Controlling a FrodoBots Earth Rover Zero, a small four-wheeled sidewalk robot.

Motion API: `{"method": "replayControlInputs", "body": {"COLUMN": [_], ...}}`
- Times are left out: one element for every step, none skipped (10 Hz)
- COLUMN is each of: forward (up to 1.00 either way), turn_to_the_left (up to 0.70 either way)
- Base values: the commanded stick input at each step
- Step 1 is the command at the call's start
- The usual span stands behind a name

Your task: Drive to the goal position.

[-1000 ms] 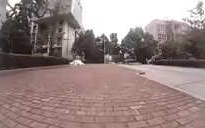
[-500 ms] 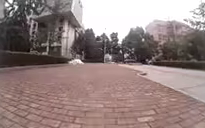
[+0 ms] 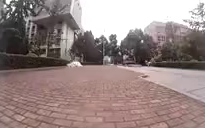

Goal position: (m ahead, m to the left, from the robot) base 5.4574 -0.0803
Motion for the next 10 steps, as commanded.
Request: {"method": "replayControlInputs", "body": {"forward": [0.70,0.70,0.70,0.70,0.70,0.70,0.70,0.70,0.70,0.70], "turn_to_the_left": [0.00,0.00,0.00,0.00,0.00,0.00,0.00,0.00,0.00,0.00]}}
